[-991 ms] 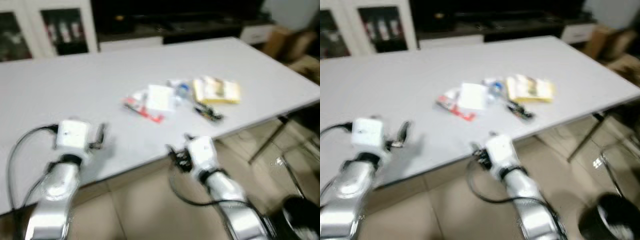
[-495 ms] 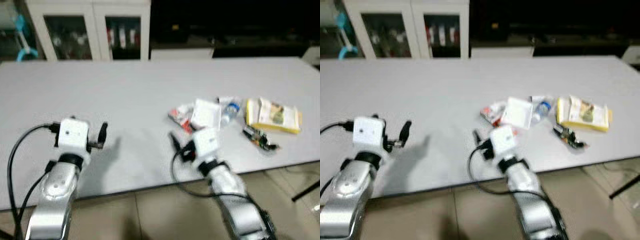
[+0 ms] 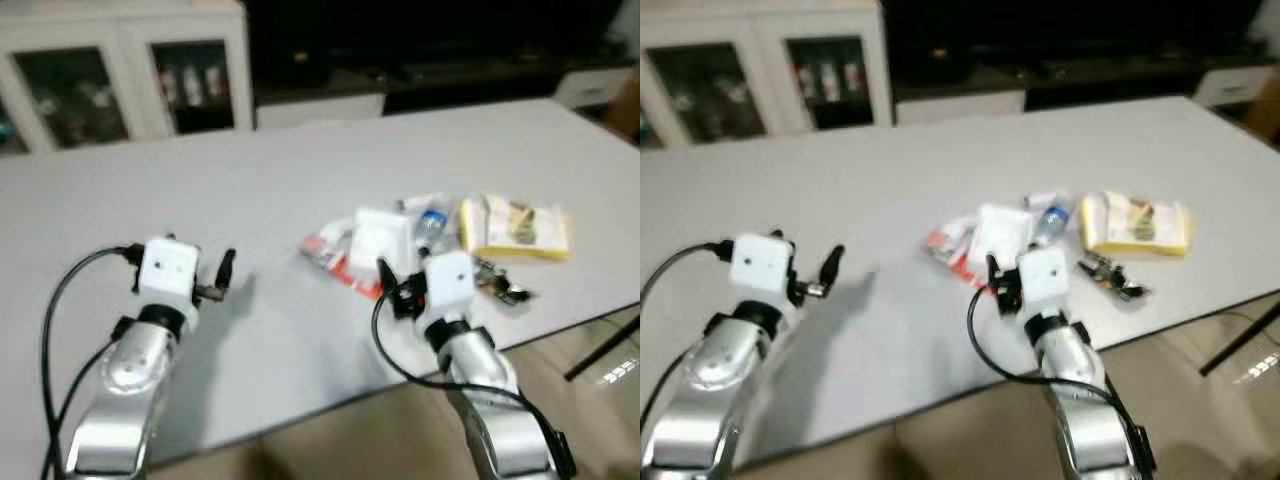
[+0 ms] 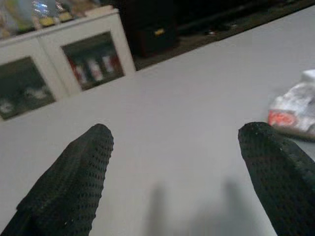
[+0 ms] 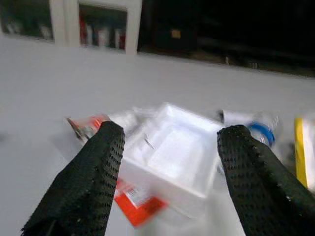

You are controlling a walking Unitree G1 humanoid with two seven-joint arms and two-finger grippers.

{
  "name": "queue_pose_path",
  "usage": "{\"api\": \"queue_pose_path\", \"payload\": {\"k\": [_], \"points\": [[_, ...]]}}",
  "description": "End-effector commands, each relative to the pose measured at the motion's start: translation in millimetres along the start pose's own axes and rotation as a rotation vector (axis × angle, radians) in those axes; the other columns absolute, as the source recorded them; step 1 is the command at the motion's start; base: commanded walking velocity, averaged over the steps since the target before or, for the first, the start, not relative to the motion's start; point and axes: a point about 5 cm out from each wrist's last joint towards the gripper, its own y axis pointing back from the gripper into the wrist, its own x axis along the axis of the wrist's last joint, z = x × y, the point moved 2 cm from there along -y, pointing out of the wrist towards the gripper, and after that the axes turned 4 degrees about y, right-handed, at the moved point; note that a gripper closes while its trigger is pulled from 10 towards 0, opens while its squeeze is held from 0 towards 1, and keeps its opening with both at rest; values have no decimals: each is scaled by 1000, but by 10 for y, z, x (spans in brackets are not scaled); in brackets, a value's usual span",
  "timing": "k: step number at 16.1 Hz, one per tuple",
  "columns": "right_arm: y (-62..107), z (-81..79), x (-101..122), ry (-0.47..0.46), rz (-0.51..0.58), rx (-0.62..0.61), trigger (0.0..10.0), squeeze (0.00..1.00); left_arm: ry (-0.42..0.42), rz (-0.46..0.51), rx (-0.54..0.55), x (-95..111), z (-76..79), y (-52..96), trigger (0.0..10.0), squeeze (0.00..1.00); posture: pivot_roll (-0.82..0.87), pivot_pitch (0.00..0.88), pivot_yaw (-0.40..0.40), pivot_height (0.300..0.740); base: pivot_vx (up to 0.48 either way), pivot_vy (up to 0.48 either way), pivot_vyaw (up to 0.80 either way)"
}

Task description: Picking trash to rubbish bin

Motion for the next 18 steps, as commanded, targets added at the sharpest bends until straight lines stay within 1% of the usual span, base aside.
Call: {"api": "queue_pose_path", "payload": {"k": [1, 2, 3, 4, 5, 6, 7, 8, 9, 10, 12, 14, 15, 16, 18], "points": [[17, 75, -69, 7, -46, -10, 10000, 0, 5, 13, -43, 39, 99, -30, 10000, 0, 38, 0, -10, 740, 300, 0, 0], [17, 76, -88, -7, -57, -15, 10000, 0, 21, 7, -60, 31, 120, -32, 10000, 0, 42, 0, -12, 740, 0, 0, 0], [-11, 132, -110, -21, -94, -67, 10000, 0, 11, -13, -114, 3, 193, -21, 10000, 0, 45, 0, -15, 740, 0, 0, 0], [-33, 146, -119, -56, -104, -77, 10000, 0, 12, -9, -118, 4, 204, -19, 10000, 0, 46, 0, -14, 740, 0, 0, 0], [-59, 140, -121, -83, -108, -68, 10000, 286, 18, -5, -119, 10, 206, -17, 10000, 0, 45, 0, -12, 740, 0, 0, 0], [-121, 123, -117, -136, -116, -47, 10000, 1000, 41, 11, -147, 32, 236, -3, 10000, 0, 45, 0, -12, 740, 0, 0, 0], [-172, 103, -135, -174, -140, -34, 10000, 1000, 33, 10, -170, 40, 253, 9, 10000, 0, 48, 0, -12, 740, 0, 0, 0], [-228, 91, -153, -182, -164, -26, 10000, 1000, 44, 12, -172, 47, 251, 5, 10000, 0, 51, 0, -15, 740, 0, 0, 0], [-289, 100, -217, -184, -222, -43, 10000, 1000, 37, 16, -166, 55, 232, -8, 10000, 0, 54, 0, -16, 740, 0, 0, 0], [-332, 131, -240, -179, -249, -75, 10000, 1000, 24, 18, -165, 62, 221, -15, 10000, 0, 60, 0, -20, 740, 0, 0, 0], [-405, 146, -233, -210, -269, -104, 10000, 1000, 19, 24, -168, 81, 208, -16, 10000, 0, 63, 0, -22, 740, 0, 0, 0], [-488, 56, -350, -248, -360, -75, 10000, 1000, 6, 26, -168, 83, 186, 0, 10000, 0, 64, 0, -20, 740, 0, 0, 0], [-530, 14, -409, -257, -392, -45, 10000, 890, -1, 29, -170, 84, 184, 0, 10000, 0, 66, 0, -21, 740, 0, 0, 0], [-586, 21, -422, -265, -398, -43, 10000, 0, -8, 31, -172, 90, 181, -6, 10000, 0, 68, 0, -22, 740, 0, 0, 0], [-659, 78, -415, -221, -400, -74, 10000, 0, -25, 29, -190, 96, 184, -6, 10000, 0, 68, 0, -22, 740, 0, 0, 0]]}}
